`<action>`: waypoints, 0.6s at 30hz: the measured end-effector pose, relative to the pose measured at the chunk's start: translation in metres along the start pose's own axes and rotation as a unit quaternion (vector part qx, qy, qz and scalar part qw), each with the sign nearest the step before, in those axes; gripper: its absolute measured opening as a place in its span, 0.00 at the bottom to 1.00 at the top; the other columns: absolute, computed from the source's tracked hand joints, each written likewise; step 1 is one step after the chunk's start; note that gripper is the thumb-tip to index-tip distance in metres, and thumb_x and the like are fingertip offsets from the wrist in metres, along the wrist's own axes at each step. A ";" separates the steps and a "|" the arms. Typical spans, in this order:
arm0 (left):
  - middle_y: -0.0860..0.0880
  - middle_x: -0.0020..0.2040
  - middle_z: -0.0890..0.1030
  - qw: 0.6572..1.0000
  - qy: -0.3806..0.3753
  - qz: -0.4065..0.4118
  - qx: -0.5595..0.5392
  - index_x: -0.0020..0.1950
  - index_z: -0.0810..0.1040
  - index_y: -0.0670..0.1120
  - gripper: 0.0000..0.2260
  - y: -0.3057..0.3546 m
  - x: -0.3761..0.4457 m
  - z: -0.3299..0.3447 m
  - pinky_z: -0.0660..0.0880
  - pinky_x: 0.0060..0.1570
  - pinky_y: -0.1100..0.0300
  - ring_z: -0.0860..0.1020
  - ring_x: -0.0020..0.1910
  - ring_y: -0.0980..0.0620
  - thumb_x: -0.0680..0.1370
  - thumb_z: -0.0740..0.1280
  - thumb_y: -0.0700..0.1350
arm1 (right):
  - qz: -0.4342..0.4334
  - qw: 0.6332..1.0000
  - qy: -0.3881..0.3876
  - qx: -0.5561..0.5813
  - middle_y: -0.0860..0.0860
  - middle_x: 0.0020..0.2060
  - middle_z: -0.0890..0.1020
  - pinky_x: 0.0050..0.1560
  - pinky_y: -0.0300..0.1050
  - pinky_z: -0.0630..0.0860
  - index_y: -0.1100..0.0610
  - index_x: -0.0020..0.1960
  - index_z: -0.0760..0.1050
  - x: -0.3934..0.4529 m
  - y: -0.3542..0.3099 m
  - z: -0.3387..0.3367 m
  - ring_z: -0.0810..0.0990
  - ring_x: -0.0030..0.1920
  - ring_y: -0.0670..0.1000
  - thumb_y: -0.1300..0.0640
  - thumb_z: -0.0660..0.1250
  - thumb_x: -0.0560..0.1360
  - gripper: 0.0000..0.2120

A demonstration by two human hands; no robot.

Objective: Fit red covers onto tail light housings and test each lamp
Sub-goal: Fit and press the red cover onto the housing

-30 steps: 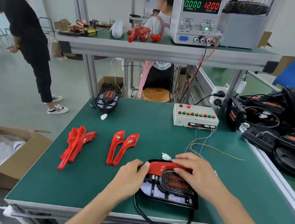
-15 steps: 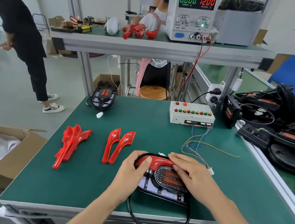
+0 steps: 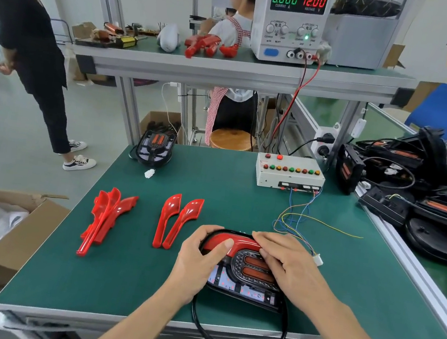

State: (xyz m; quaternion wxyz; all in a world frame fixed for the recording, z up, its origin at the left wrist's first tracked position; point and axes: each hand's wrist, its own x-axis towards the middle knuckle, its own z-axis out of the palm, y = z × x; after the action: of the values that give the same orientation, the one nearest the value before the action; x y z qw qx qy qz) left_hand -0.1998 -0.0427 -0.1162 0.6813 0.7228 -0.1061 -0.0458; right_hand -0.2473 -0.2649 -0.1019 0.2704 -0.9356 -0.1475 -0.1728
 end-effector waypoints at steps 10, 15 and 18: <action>0.55 0.52 0.86 1.000 -0.003 -0.001 0.005 0.56 0.81 0.58 0.10 -0.003 0.003 0.000 0.81 0.57 0.55 0.84 0.53 0.53 0.76 0.75 0.52 | 0.036 0.996 -0.033 0.078 0.30 0.64 0.76 0.68 0.34 0.66 0.40 0.71 0.74 0.003 0.012 -0.002 0.73 0.66 0.40 0.50 0.64 0.82 0.18; 0.51 0.51 0.86 1.000 0.000 -0.017 -0.016 0.58 0.81 0.52 0.13 -0.001 0.005 0.001 0.81 0.58 0.50 0.85 0.52 0.50 0.75 0.75 0.50 | 0.102 0.983 -0.027 0.150 0.25 0.64 0.74 0.68 0.26 0.62 0.33 0.69 0.71 -0.004 0.017 0.001 0.69 0.69 0.32 0.53 0.63 0.83 0.19; 0.52 0.51 0.87 1.000 -0.003 -0.014 -0.017 0.56 0.82 0.55 0.11 -0.002 0.007 0.001 0.81 0.56 0.53 0.85 0.52 0.50 0.74 0.75 0.51 | 0.108 0.986 0.028 0.126 0.29 0.63 0.76 0.66 0.24 0.62 0.41 0.69 0.75 -0.011 0.014 0.005 0.71 0.67 0.32 0.54 0.67 0.81 0.18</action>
State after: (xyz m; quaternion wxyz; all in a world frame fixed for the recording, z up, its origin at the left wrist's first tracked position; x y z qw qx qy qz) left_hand -0.1933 -0.0450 -0.1182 0.6928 0.7121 -0.0969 -0.0591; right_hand -0.2508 -0.2752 -0.1160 0.4076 -0.8991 -0.0583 -0.1484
